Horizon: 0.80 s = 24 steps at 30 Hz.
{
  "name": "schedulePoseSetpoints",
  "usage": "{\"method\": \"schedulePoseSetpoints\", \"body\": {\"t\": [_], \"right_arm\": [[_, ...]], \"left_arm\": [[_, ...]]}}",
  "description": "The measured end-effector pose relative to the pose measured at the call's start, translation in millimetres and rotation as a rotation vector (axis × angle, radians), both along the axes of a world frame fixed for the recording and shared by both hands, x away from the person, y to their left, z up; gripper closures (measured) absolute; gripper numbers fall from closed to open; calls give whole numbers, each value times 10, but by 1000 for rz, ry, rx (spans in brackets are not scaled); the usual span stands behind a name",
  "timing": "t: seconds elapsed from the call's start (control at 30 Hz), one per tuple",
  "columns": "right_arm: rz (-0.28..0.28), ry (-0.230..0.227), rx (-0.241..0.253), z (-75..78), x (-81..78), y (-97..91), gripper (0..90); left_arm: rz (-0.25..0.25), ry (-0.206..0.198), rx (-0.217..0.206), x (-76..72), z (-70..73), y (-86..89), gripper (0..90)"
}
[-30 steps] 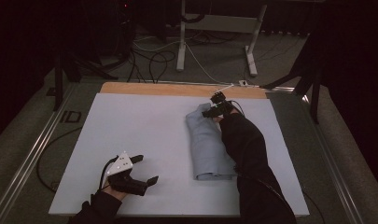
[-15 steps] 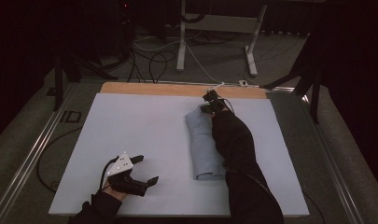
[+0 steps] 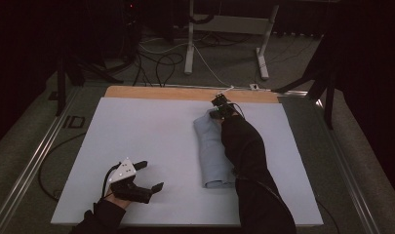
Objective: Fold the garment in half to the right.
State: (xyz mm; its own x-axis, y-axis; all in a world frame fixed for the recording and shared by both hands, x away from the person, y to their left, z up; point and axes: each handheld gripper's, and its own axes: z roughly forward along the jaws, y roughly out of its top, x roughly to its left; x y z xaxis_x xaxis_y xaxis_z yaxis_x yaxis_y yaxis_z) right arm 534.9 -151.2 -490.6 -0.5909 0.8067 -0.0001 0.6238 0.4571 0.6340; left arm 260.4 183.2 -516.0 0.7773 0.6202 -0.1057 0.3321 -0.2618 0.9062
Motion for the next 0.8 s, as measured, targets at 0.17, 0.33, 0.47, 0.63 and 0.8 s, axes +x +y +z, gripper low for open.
{"method": "schedulePoseSetpoints", "body": {"t": [0.17,0.33,0.47,0.63,0.8], "right_arm": [[26,-27,16,203,-145,-50,900],[44,-23,18,223,-367,-72,900],[70,-26,27,222,-554,-89,900],[132,-37,40,274,-878,-81,900],[171,-34,44,261,-1253,-85,900]], "left_arm": [[7,-1,3,-8,11,10,23],[6,-10,7,-21,37,12,23],[14,-3,-3,-17,56,39,23],[20,4,-1,-18,86,85,23],[29,6,0,-26,117,140,23]]}}
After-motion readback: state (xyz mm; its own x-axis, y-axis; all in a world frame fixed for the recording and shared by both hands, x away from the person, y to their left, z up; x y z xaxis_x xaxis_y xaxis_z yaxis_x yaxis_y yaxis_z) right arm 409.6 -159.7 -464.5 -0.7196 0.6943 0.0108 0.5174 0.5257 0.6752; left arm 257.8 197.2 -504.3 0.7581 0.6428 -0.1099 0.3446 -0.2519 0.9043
